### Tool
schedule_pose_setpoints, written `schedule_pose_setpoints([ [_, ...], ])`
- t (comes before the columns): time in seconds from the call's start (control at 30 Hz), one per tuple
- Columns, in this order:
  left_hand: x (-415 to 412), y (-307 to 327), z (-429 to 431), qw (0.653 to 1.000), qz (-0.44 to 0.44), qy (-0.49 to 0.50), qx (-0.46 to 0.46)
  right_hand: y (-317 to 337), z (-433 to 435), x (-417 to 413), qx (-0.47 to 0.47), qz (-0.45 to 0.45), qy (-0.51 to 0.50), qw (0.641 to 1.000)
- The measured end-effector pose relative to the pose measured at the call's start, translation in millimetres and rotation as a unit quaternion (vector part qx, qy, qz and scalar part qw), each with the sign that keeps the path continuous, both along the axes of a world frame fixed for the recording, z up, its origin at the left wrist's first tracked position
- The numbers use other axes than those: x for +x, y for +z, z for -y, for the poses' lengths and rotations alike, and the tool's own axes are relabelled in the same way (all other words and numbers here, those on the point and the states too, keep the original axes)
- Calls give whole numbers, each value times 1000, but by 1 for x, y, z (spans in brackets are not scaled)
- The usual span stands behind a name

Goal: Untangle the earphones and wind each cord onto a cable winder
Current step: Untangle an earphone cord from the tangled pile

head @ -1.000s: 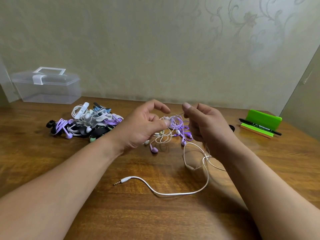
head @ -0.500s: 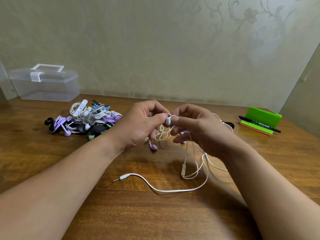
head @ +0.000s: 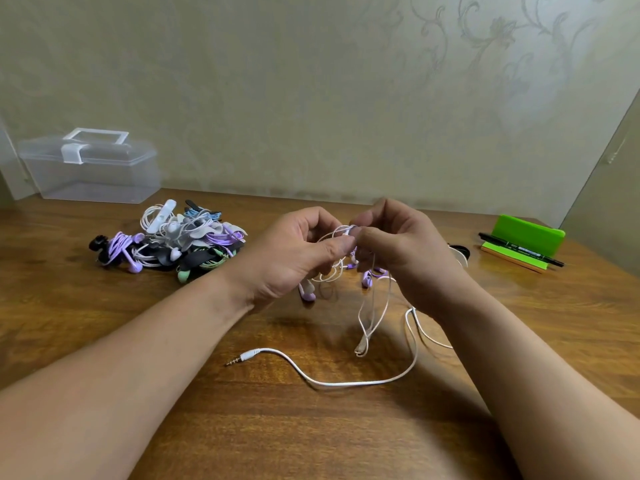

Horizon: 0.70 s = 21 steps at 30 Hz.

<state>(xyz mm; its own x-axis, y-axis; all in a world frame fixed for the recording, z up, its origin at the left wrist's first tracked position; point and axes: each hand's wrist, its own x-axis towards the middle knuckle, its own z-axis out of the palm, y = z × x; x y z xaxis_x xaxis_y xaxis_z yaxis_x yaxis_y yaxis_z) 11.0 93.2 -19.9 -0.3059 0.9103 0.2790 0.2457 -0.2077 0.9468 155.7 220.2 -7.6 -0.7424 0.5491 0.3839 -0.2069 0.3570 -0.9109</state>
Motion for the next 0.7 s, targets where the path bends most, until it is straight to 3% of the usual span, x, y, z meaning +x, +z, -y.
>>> schedule_pose_setpoints([
  [0.37, -2, -1, -4, 997, 8, 58, 51, -1, 2, -1, -17, -9, 24, 1000],
  [0.7, 1, -2, 2, 975, -154, 152, 53, -8, 9, -5, 29, 26, 38, 998],
])
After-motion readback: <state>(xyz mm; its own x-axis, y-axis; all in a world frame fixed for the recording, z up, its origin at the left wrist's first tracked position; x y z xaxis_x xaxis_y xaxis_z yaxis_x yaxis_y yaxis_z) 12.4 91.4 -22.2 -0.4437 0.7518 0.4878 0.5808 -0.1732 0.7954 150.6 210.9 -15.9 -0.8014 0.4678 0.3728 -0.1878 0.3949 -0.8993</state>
